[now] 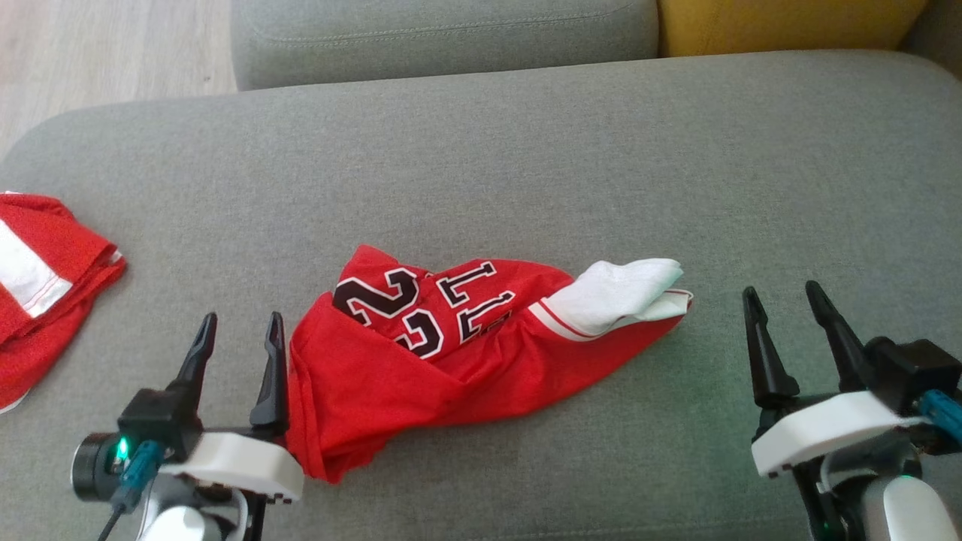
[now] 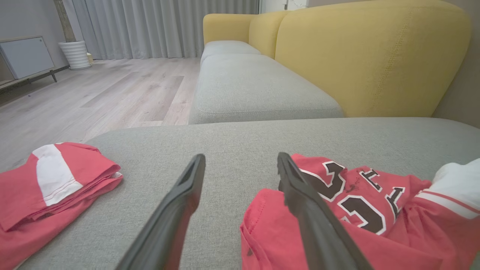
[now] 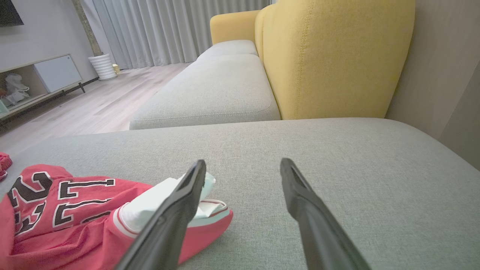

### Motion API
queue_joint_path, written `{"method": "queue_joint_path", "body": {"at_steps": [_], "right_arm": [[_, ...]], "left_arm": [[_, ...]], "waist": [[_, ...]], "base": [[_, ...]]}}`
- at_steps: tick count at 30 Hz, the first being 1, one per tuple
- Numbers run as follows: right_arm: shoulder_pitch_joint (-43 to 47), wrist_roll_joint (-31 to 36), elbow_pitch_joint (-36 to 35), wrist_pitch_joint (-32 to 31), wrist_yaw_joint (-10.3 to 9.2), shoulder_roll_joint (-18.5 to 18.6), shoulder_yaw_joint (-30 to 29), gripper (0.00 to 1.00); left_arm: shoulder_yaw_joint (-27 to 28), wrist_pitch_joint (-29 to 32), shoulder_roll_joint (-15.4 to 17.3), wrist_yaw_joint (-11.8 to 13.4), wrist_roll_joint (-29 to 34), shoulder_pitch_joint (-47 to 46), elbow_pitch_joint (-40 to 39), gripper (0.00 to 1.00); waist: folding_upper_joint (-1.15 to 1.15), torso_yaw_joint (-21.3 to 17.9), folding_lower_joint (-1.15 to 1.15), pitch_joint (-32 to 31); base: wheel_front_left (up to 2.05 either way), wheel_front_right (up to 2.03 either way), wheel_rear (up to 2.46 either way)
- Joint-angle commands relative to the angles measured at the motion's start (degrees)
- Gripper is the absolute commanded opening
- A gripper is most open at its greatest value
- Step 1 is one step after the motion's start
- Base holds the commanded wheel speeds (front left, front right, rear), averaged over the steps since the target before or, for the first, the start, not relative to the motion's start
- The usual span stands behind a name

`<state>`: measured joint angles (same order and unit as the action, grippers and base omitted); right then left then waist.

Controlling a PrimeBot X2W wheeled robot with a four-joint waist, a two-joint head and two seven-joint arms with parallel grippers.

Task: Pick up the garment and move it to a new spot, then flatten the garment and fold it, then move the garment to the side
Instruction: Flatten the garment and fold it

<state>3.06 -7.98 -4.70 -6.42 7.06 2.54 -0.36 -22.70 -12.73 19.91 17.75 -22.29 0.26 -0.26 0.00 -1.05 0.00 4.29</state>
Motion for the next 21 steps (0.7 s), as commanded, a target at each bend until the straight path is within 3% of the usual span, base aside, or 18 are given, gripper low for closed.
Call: {"method": "queue_joint_path", "body": {"at_steps": [1, 14, 17, 21], "right_arm": [[-1.48, 0.14, -2.71, -0.31, 0.43, 0.33, 1.40, 1.00], [-1.22, -0.40, -2.84, -0.42, 0.43, 0.33, 1.02, 1.00], [-1.32, -0.60, -2.86, -0.29, 0.43, 0.33, 0.80, 1.00], [-1.93, -0.85, -2.95, -0.19, 0.43, 0.33, 0.82, 1.00]], "left_arm": [[2.30, 0.04, 1.66, 0.59, 0.06, -2.16, -2.24, 1.00], [2.09, 0.09, 1.63, 0.54, -0.50, -2.43, -1.63, 1.00], [1.42, 1.28, 1.43, -0.54, -1.42, -3.36, -0.17, 1.00], [0.08, 5.03, 1.19, -3.90, -3.64, -6.95, 4.62, 1.00]], "waist": [[0.00, 0.05, 0.00, 0.04], [0.00, 0.06, 0.00, 0.18], [0.00, 0.23, 0.00, 0.86], [0.00, 0.52, 0.00, 2.37]], "base": [[0.00, 0.00, 0.00], [0.00, 0.00, 0.00], [0.00, 0.00, 0.00], [0.00, 0.00, 0.00]]}}
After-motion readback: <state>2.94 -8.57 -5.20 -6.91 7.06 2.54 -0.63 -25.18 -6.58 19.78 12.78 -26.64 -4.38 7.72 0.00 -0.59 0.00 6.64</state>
